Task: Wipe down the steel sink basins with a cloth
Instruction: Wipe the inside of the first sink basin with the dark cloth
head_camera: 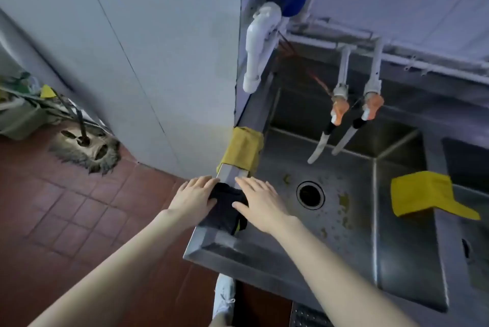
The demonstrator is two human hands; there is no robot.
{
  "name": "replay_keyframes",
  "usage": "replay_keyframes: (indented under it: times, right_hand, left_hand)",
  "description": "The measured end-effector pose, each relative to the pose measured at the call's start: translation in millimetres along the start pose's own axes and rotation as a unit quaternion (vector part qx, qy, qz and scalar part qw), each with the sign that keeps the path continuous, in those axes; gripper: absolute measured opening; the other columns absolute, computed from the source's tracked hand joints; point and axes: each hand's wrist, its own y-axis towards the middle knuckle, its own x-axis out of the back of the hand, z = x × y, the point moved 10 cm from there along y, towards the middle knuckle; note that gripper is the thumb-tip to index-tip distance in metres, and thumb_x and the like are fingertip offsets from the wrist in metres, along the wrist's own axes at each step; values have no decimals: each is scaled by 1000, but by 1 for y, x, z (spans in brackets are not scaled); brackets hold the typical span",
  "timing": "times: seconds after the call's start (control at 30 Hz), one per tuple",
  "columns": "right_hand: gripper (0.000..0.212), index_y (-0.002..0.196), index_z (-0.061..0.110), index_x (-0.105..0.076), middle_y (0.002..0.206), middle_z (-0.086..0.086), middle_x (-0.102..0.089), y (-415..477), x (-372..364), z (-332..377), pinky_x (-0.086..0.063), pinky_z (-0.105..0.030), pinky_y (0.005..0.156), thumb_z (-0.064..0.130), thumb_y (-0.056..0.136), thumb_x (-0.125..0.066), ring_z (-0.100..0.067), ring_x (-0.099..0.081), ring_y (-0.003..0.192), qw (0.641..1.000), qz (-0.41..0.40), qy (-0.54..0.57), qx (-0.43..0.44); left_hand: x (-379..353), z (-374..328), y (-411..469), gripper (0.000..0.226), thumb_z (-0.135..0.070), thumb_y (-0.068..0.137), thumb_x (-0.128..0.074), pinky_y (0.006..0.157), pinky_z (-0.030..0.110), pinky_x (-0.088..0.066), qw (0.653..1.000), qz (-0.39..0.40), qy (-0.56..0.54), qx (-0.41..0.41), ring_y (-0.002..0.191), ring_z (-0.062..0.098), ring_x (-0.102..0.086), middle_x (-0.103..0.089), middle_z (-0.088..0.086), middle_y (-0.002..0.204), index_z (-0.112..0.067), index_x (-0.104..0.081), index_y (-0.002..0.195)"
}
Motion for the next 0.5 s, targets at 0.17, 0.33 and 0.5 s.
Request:
replay_keyframes:
  times: [0.17, 0.33, 0.5]
  right_hand:
    - [67, 151, 17, -23, 154, 1, -32, 19, -33, 14, -26, -37, 114, 35, 95, -55, -20, -28, 141, 1000, 2, 10, -5]
    - [53, 133, 16, -44, 129, -3, -49, 22, -34, 11, -40, -37, 100, 32, 88, -65, -25, -41, 120, 998, -47, 5, -33]
    - [37, 120, 16, -56, 116, -4, -51, 19, -27, 4, -40, -37, 89, 30, 87, -66, -25, -41, 111, 999, -38, 20, -20]
  left_hand:
    - [-13, 10, 15, 40, -29, 90, -55, 92, 41, -47, 995, 63, -79, -10, 116, 30, -52, -53, 5, 128, -23, -42, 127]
    - [-3, 7, 23, 46, -43, 83, -65, 91, 39, -44, 997, 59, -10, -51, 112, 26, -49, -57, 1, 118, -24, -46, 120]
    - [1, 1, 27, 54, -57, 73, -69, 91, 36, -42, 993, 73, 18, -85, 112, 22, -46, -58, -1, 112, -22, -61, 112]
